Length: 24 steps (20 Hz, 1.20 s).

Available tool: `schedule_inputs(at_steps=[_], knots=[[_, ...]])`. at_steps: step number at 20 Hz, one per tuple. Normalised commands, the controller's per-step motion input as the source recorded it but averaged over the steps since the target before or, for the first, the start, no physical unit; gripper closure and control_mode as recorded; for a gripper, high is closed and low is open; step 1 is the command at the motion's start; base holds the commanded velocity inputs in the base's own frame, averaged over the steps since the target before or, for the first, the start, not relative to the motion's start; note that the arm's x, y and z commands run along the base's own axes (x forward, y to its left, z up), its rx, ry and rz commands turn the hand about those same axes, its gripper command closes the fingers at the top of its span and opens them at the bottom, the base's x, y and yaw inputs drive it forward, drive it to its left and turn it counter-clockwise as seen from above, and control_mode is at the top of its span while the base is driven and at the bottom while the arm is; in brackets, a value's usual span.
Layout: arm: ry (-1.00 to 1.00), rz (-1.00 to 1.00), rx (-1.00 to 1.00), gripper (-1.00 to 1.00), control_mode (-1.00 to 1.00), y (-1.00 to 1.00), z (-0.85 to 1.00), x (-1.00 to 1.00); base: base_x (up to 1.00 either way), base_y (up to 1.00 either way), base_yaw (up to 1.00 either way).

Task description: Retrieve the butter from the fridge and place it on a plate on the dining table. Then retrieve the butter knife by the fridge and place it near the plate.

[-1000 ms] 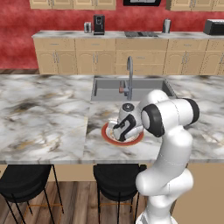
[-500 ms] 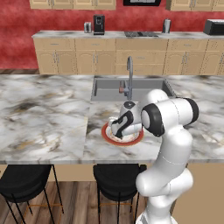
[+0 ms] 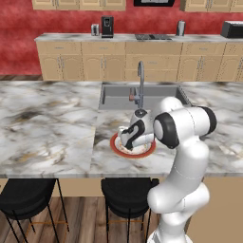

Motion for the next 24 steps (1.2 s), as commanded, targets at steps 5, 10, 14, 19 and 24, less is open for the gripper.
schedule_inputs(at_steps=[5,10,14,19,24], knots=[[0.12,-0.02,-0.05,-1.0,-1.0,0.0,0.5,-0.05,0.0,0.0,0.0],[0.12,0.01,-0.02,-1.0,-1.0,0.0,0.77,-0.31,0.0,0.0,0.0],[0.0,0.21,-0.03,-1.0,-1.0,0.0,0.87,-0.64,0.0,0.0,0.0],[0.07,0.14,0.0,-1.0,-1.0,0.0,0.91,-0.71,0.0,0.0,0.0],[0.17,0.17,0.0,-1.0,-1.0,-0.02,0.63,-0.94,0.0,0.0,0.0]])
